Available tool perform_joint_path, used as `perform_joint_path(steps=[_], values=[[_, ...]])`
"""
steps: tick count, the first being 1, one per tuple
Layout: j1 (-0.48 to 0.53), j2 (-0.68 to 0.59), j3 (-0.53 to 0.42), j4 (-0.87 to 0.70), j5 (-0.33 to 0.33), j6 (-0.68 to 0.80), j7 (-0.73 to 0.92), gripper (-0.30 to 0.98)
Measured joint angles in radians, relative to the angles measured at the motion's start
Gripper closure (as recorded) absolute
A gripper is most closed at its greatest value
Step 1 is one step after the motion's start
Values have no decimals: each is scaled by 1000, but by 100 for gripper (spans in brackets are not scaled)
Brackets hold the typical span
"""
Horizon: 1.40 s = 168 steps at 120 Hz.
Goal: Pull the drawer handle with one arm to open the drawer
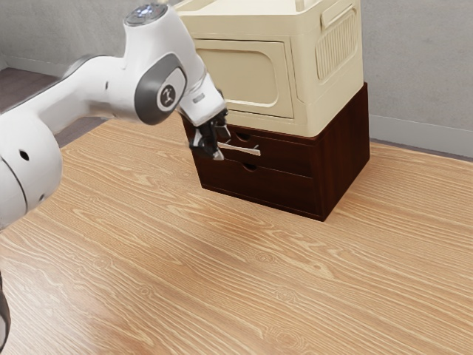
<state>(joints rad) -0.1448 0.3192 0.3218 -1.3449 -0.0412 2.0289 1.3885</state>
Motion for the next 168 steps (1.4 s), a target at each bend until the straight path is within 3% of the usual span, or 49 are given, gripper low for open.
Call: perform_joint_path(steps=[62,94,119,168], values=[[20,54,0,-1,-84,97,154,41],[8,50,7,-32,-104,111,195,62],[-17,-48,11,-177,-97,171,217,74],[-35,-266,12,-455,-65,245,245,79]])
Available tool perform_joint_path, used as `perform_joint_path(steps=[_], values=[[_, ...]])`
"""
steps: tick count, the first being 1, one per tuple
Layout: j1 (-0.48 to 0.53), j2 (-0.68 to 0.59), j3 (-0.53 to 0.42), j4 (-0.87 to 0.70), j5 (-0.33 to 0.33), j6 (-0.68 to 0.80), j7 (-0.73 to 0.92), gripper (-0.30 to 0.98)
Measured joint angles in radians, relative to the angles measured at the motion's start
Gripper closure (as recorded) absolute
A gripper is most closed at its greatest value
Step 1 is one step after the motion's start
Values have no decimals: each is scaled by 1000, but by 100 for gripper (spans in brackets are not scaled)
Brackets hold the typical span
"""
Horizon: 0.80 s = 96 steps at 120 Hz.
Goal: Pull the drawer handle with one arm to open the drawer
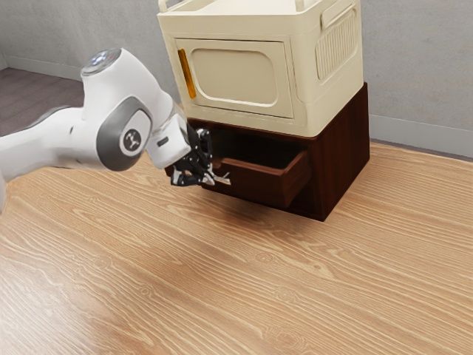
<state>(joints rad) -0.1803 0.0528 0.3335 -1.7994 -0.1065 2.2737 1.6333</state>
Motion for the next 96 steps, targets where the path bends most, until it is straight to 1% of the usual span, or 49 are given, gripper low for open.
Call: perform_joint_path(steps=[54,96], values=[[-7,-194,-4,-212,10,11,16,79],[-6,-287,-4,-319,10,23,23,79]])
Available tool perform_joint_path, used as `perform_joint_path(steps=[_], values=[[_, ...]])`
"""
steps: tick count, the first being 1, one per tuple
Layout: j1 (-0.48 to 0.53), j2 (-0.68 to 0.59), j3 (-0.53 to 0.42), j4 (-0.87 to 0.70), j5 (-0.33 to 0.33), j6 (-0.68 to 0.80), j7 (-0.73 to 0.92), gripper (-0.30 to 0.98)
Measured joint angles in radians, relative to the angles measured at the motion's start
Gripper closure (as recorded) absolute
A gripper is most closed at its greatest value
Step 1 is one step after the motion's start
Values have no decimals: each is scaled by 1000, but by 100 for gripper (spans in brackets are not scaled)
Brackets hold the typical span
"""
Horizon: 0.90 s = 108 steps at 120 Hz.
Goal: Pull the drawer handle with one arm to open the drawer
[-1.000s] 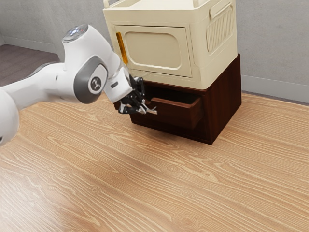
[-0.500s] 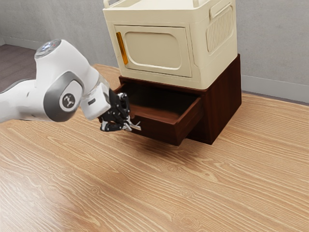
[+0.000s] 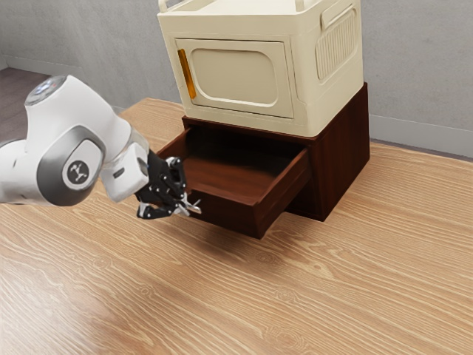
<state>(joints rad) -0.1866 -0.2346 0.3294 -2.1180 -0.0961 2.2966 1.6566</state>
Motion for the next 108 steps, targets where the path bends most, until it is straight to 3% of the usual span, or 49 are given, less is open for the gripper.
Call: perform_joint_path(steps=[60,92,108], values=[[-9,-21,0,-5,-2,-14,3,70],[-5,-73,-4,3,-2,-44,1,58],[13,-63,-5,120,-2,-139,-2,51]])
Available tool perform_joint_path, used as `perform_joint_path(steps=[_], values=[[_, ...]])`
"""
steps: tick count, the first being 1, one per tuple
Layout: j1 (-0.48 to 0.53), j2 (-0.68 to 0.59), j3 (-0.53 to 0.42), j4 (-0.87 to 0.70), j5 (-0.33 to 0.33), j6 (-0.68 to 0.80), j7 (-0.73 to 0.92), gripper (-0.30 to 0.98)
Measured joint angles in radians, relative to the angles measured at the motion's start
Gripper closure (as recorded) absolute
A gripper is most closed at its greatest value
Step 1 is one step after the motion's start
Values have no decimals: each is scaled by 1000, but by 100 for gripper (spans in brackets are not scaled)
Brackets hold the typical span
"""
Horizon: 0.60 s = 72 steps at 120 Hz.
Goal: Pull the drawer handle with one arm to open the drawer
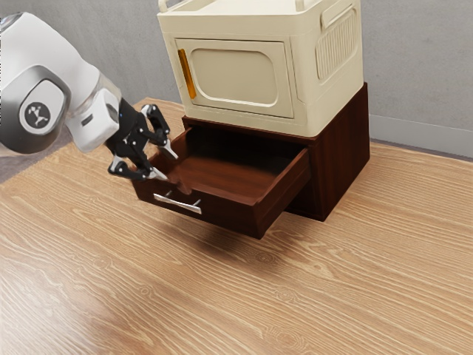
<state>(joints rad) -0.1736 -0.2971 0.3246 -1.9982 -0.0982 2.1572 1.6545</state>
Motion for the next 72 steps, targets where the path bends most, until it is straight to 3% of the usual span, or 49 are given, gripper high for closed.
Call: perform_joint_path(steps=[21,39,72], values=[[26,210,12,367,1,-248,-18,25],[61,390,46,616,-4,-479,-34,13],[68,430,49,671,1,-673,-183,3]])
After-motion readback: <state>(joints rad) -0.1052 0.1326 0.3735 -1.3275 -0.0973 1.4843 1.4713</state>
